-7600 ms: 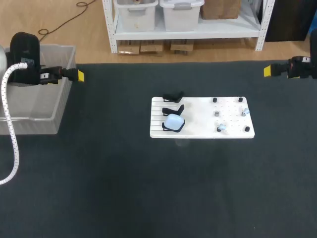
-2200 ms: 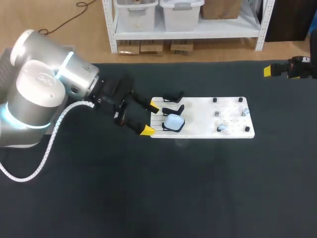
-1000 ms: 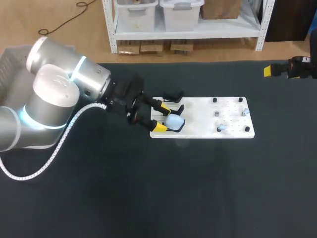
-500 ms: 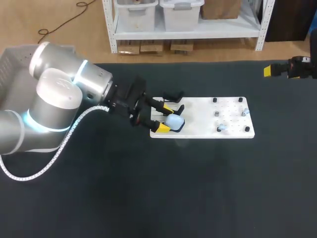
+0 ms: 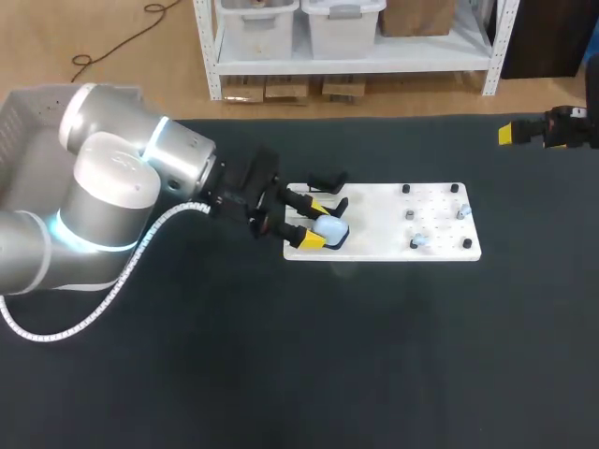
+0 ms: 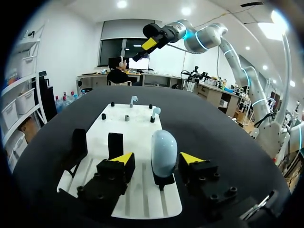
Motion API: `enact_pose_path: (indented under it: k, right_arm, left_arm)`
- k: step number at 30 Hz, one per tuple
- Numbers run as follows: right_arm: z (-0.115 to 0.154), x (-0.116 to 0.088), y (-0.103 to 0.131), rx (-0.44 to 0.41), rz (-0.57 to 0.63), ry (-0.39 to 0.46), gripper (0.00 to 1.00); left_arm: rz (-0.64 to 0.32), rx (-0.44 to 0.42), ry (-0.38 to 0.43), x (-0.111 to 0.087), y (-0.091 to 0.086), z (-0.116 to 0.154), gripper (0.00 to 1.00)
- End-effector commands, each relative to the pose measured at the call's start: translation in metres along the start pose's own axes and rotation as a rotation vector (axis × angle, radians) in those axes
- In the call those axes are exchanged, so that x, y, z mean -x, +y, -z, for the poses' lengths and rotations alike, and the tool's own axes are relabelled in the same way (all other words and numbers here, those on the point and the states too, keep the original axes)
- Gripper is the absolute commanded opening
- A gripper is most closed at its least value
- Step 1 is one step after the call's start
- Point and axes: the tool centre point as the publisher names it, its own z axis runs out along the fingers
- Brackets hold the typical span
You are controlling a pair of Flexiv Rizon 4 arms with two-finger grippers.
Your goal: Pick up each earbud case from the left stands, insert the matching earbuds, close the lid, and place the case in the box.
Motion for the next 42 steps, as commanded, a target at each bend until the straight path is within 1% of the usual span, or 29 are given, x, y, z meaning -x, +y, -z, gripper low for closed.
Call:
enact_pose_path:
  k: [1,9,13,18,20,21,22,25,29,31,33,38,42]
  right_arm:
    - [0.0,0.0,0.0,0.0,0.0,0.0,1.0]
    - [0.0,0.0,0.0,0.0,0.0,0.0,1.0]
    - [0.0,0.0,0.0,0.0,0.0,0.0,1.0]
    - [0.0,0.0,0.0,0.0,0.0,0.0,1.0]
    - [0.0,0.0,0.0,0.0,0.0,0.0,1.0]
    - [0.0,0.0,0.0,0.0,0.0,0.0,1.0]
    - [0.0,0.0,0.0,0.0,0.0,0.0,1.0]
    - [0.0,0.0,0.0,0.0,0.0,0.0,1.0]
    - [0.0,0.0,0.0,0.0,0.0,0.0,1.0]
    - [0.0,0.0,0.0,0.0,0.0,0.0,1.0]
    - [0.0,0.0,0.0,0.0,0.0,0.0,1.0]
    - [0.0,0.0,0.0,0.0,0.0,0.0,1.0]
    - [0.0,0.0,0.0,0.0,0.0,0.0,1.0]
  left_arm:
    - [-0.001,0.003,-0.005,-0.001,0.0,-0.002,0.58]
    - [0.001,-0.004,-0.009,0.0,-0.002,-0.004,0.58]
    - [0.002,-0.007,-0.011,0.0,-0.002,-0.005,0.54]
    - [0.003,-0.007,-0.011,0.0,-0.002,-0.005,0.37]
    - [0.003,-0.007,-0.011,0.0,-0.003,-0.005,0.21]
    - [0.003,-0.007,-0.012,0.0,-0.003,-0.005,0.09]
    - [0.003,-0.007,-0.013,0.0,-0.004,-0.005,0.0]
    - [0.001,-0.008,-0.019,0.002,-0.007,-0.003,0.0]
    - [-0.038,-0.011,-0.047,0.014,-0.016,0.005,0.0]
    - [-0.073,-0.005,-0.066,0.025,-0.021,0.01,0.0]
    - [-0.117,0.02,-0.085,0.037,-0.026,0.014,0.0]
    - [-0.217,0.089,-0.166,0.071,-0.036,0.021,0.0]
    - [-0.255,0.125,-0.212,0.089,-0.04,0.022,0.0]
